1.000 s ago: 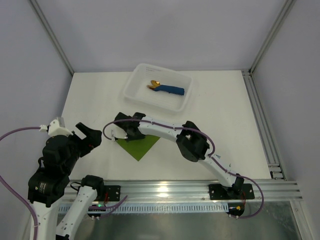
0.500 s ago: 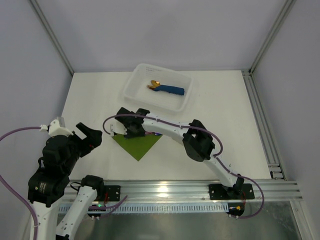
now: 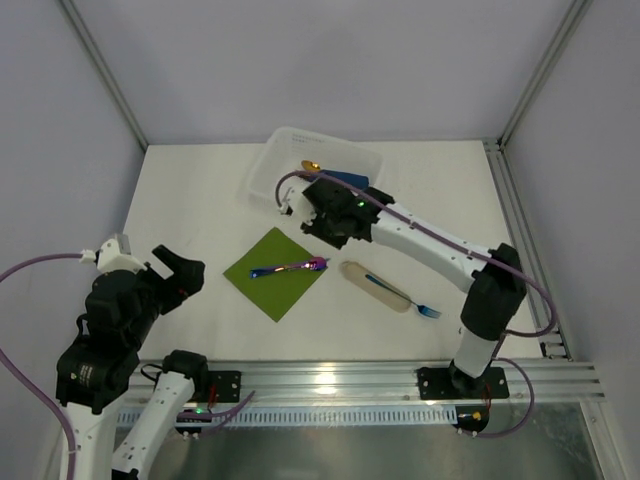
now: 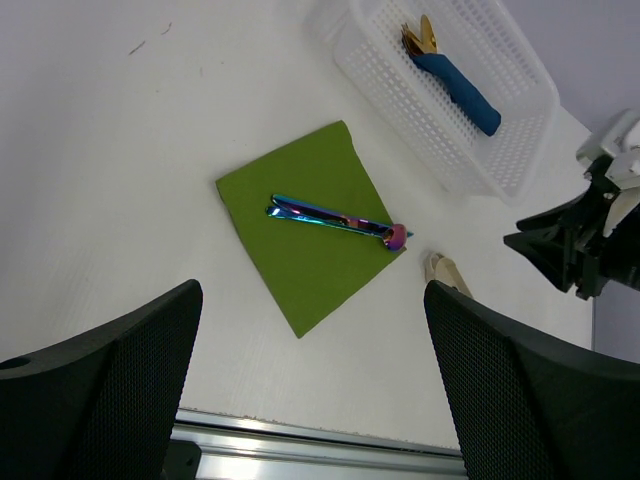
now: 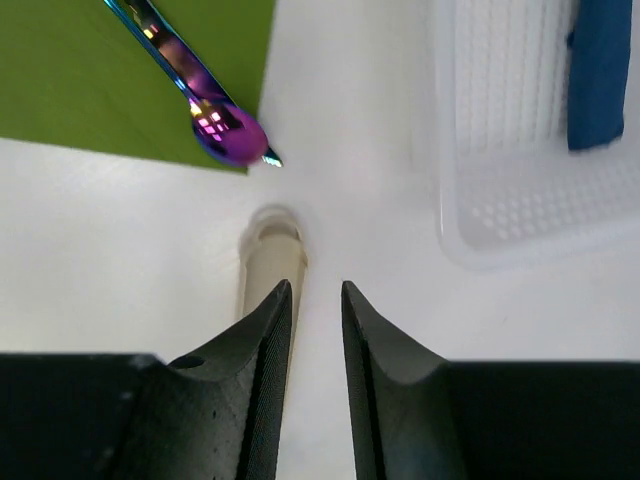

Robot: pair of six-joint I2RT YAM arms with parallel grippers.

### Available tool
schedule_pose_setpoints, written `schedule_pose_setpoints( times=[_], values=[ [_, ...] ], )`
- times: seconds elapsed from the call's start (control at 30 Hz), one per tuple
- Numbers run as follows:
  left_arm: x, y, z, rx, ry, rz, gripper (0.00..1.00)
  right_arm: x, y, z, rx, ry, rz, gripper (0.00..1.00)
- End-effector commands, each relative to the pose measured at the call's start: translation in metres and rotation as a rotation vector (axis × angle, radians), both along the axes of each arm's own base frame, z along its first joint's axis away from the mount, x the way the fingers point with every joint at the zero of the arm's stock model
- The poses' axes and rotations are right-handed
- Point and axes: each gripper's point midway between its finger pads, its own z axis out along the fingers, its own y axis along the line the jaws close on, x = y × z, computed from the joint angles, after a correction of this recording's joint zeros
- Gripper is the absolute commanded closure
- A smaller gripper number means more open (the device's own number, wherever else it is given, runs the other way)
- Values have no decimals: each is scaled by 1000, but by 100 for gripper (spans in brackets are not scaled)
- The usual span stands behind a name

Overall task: Place the utensils on the paper napkin and roll it up
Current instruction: Pick up the utensils from the container.

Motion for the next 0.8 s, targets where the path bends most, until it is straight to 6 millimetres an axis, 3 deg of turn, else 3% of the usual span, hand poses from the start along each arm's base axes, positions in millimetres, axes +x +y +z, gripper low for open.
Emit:
schedule_pose_setpoints(
  times=[0.0,0.17,0.23,0.47,0.77],
  values=[
    [2,-4,-2,-7,4,-15,7,-14,-58,-17,-41,59,-229,70],
    [6,-6,-5,-5,16,-27,7,-36,-122,-40,-131,97,-392,71],
    [7,-7,-8,-7,20,-30,7,-44,-134,-46,-154,122,-432,73],
    [9,-8,-11,-7,28,-33,7,-65,-153,-72,-219,191,-442,74],
    [8,-9,-11,-8,31,-36,7,-72,-153,-101,-252,258,-408,77]
  ],
)
